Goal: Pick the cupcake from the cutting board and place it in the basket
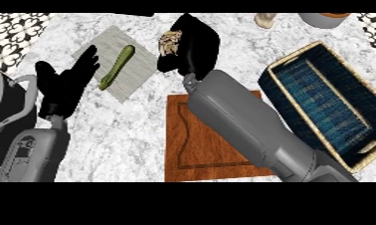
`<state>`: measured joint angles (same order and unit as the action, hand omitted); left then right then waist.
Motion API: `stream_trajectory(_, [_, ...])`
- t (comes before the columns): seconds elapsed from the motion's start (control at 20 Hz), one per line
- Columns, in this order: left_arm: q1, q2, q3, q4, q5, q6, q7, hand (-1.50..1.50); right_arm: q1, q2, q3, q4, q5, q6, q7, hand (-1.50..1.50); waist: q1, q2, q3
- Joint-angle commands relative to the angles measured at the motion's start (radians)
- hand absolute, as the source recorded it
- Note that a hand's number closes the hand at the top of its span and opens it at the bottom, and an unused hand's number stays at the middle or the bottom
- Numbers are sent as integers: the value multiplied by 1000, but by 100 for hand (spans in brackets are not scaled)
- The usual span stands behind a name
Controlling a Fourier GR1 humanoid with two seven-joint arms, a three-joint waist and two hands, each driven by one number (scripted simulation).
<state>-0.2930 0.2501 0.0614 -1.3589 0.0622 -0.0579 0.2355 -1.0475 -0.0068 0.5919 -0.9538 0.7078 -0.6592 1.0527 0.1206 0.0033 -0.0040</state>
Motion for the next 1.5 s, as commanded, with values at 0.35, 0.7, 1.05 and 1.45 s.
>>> stream_trajectory(0.35, [23,19,36,44,-1,9,-17,0,-324,6,-12,118,187,-18,431,150,-57,-16,-1])
stream_trajectory(0.7, [35,14,45,17,8,16,-18,0,-520,6,-142,295,256,72,435,150,-67,-16,0])
stream_trajectory(1.05, [31,50,92,47,32,-3,-32,0,-665,-21,-269,447,344,108,436,150,-103,-14,1])
stream_trajectory(1.45, [69,31,76,21,-2,31,-47,0,-663,-55,-326,606,448,138,436,150,-132,-17,2])
